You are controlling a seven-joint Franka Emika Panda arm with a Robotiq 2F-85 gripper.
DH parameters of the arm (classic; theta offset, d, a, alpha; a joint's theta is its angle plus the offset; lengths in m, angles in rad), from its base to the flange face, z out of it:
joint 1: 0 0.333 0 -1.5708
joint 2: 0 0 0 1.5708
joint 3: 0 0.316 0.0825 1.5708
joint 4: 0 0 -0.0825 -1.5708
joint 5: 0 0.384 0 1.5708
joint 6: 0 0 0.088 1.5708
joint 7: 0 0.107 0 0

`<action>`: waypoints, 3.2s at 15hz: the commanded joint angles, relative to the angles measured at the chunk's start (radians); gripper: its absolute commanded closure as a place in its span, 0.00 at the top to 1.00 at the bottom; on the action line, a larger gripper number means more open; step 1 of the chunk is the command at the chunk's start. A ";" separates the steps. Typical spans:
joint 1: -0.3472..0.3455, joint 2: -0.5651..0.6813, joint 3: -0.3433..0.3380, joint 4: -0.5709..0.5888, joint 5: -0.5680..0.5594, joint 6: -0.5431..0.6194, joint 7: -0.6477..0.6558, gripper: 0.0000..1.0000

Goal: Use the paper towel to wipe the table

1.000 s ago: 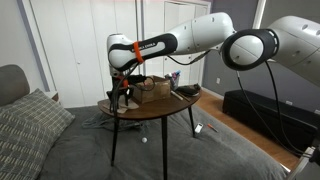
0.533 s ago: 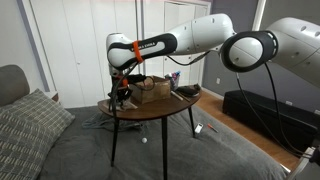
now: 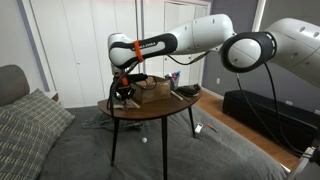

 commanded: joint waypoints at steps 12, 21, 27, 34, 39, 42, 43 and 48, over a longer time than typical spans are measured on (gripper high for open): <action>0.024 0.264 -0.103 0.411 0.011 0.059 0.227 0.00; 0.043 0.185 -0.012 0.263 0.105 0.136 0.070 0.00; 0.027 0.138 -0.060 0.244 0.088 -0.171 0.097 0.00; 0.014 0.183 -0.119 0.297 0.046 -0.131 0.141 0.00; 0.048 0.244 -0.208 0.297 -0.063 0.165 0.159 0.00; 0.051 0.265 -0.187 0.297 -0.042 0.273 0.141 0.00; 0.050 0.266 -0.168 0.297 -0.023 0.286 0.126 0.00; 0.044 0.230 -0.047 0.277 0.080 0.236 -0.018 0.00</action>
